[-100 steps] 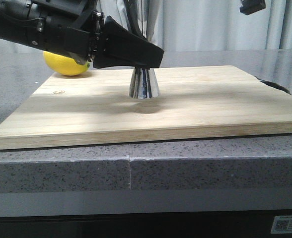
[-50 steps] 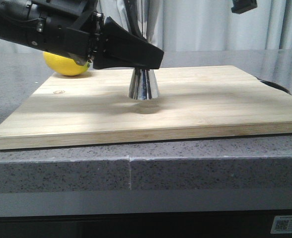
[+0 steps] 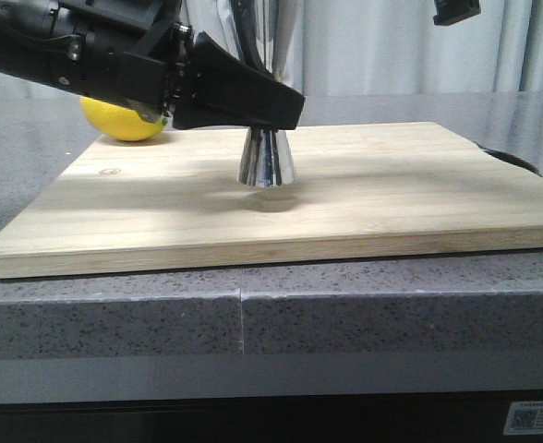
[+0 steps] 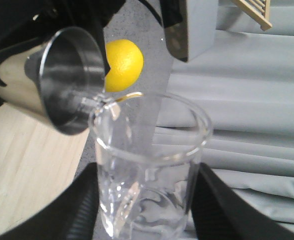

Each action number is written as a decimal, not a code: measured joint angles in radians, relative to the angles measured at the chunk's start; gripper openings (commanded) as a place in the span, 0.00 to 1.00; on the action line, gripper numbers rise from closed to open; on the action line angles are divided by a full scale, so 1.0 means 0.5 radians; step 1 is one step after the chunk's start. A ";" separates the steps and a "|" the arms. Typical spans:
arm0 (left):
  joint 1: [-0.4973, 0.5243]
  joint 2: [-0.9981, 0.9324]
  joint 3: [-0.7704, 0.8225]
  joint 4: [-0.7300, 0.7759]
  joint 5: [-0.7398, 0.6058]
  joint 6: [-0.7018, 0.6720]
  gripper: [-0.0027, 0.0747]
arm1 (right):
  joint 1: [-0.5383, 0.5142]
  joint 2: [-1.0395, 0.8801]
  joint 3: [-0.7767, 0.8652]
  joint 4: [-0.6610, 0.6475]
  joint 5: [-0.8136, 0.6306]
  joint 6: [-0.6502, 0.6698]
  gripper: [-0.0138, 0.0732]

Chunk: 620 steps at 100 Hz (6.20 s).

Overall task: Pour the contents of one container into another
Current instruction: 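Tilt the beaker with the right gripper, pouring liquid into the jigger, then tilt the beaker upright and carry it away from the jigger, then lower the beaker onto the board's far corner with the right gripper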

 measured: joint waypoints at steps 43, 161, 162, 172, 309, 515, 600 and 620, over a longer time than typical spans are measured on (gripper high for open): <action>0.000 0.000 0.000 0.000 0.000 0.000 0.02 | 0.000 0.000 0.000 0.000 0.013 -0.025 0.37; 0.000 0.000 0.000 0.005 0.000 -0.001 0.02 | -0.026 -0.026 0.000 0.000 -0.034 1.186 0.31; 0.000 0.000 0.000 0.005 0.000 -0.001 0.02 | -0.031 -0.027 0.000 0.000 -0.033 1.198 0.31; 0.000 0.000 0.000 0.005 0.000 -0.001 0.02 | -0.080 -0.031 0.000 0.000 -0.042 1.342 0.31; 0.000 0.000 0.000 0.005 0.000 -0.004 0.02 | -0.909 0.669 -0.004 1.006 -0.885 1.508 0.31; 0.000 0.000 0.000 0.031 0.000 -0.008 0.02 | -0.926 1.172 -0.033 1.207 -1.019 1.124 0.31; 0.000 0.000 0.000 0.035 0.000 -0.008 0.02 | -0.926 1.195 -0.039 1.230 -1.024 1.116 0.38; 0.000 0.000 0.000 0.035 0.000 -0.008 0.02 | -0.926 1.195 -0.039 1.230 -1.021 1.116 0.42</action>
